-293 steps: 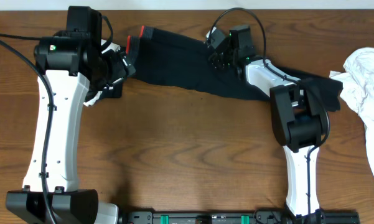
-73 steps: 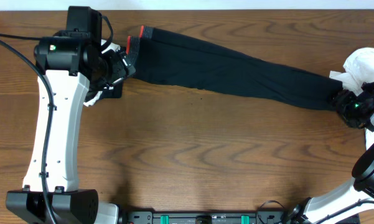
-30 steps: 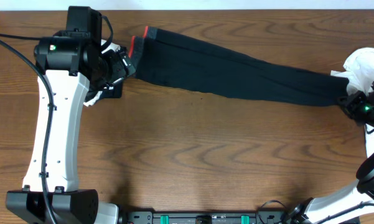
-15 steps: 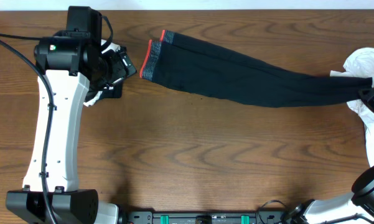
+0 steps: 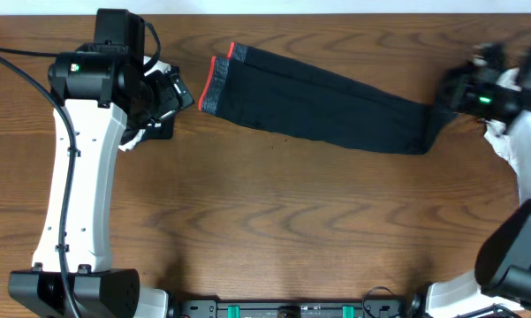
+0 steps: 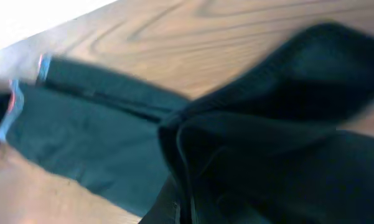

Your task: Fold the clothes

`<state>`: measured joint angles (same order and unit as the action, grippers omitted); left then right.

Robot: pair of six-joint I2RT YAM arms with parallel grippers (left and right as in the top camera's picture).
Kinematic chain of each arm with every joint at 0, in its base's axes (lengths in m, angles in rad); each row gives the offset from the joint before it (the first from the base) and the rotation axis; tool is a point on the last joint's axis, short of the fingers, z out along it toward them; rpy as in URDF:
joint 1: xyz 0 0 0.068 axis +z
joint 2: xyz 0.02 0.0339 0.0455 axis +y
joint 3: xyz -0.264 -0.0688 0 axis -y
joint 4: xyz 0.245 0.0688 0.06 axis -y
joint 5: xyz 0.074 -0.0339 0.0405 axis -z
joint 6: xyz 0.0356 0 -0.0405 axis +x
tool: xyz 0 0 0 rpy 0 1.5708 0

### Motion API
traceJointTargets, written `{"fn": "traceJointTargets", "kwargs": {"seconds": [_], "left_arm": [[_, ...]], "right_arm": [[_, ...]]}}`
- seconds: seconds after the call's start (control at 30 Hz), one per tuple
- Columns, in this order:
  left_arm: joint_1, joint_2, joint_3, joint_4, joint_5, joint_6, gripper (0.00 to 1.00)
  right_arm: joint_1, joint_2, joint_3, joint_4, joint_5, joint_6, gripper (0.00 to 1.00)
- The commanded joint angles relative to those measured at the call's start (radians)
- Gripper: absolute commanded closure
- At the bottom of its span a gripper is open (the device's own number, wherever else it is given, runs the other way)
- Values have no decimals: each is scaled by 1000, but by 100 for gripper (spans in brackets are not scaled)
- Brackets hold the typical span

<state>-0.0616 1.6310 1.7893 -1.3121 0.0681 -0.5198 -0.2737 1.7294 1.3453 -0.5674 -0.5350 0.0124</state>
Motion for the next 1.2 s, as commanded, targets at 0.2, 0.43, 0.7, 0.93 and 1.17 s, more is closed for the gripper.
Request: {"fn": "traceJointTargets", "kwargs": {"seconds": [0.2, 0.43, 0.7, 0.93, 1.17], "left_arm": [[2, 1, 12, -5, -8, 2, 2], [2, 1, 12, -5, -8, 2, 2], [2, 1, 12, -5, -8, 2, 2], [2, 1, 12, -5, -8, 2, 2], [2, 1, 12, -5, -8, 2, 2]], "right_arm": [[372, 35, 16, 66, 283, -21, 99], [527, 214, 16, 224, 363, -8, 98], [587, 301, 16, 319, 363, 32, 70], [565, 203, 39, 336, 275, -55, 29], [496, 56, 39, 281, 292, -52, 23]]}}
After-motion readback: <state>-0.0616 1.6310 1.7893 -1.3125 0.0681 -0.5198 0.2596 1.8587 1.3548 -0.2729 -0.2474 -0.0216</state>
